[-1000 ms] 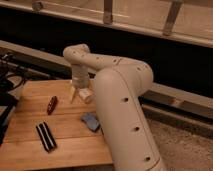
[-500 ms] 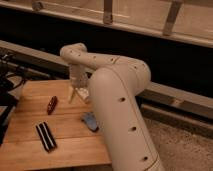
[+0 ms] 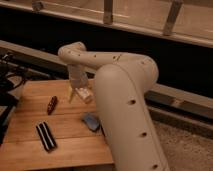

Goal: Move the arm in a circular motion

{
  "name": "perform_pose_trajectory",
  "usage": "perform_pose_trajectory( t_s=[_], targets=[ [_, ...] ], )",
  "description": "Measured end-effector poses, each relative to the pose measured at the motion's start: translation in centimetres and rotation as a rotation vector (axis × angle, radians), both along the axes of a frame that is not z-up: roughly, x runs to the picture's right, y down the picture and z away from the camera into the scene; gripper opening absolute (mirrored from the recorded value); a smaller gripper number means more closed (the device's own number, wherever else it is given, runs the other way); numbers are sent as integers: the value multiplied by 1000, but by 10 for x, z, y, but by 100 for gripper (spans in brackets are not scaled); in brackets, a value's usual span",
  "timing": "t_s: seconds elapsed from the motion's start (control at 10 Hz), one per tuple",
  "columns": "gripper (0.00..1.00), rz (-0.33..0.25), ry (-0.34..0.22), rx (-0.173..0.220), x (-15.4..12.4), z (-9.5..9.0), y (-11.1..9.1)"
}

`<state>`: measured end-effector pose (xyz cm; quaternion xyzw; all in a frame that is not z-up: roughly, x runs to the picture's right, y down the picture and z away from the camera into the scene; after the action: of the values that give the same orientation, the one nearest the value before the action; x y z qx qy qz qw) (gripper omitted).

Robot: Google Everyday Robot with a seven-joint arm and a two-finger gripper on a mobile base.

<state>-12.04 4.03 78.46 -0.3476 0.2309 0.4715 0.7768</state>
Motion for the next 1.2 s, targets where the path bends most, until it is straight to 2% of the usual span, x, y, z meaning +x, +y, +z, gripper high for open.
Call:
perform_pose_trajectory(
  t_s=[0.1, 0.2, 0.4, 0.5, 0.7, 0.8, 1.0, 1.2],
  targets=[
    [86, 35, 13, 58, 7, -15, -4],
    [86, 88, 34, 146, 24, -39, -11],
    [86, 137, 29, 232, 56, -66, -18],
    [86, 126, 12, 227, 62, -72, -20],
    [86, 109, 17, 206, 67, -68, -21],
    [86, 95, 22, 211, 66, -56, -21],
    [86, 91, 6, 222, 56, -54, -26],
    [86, 78, 10, 222, 62, -55, -33]
  ],
)
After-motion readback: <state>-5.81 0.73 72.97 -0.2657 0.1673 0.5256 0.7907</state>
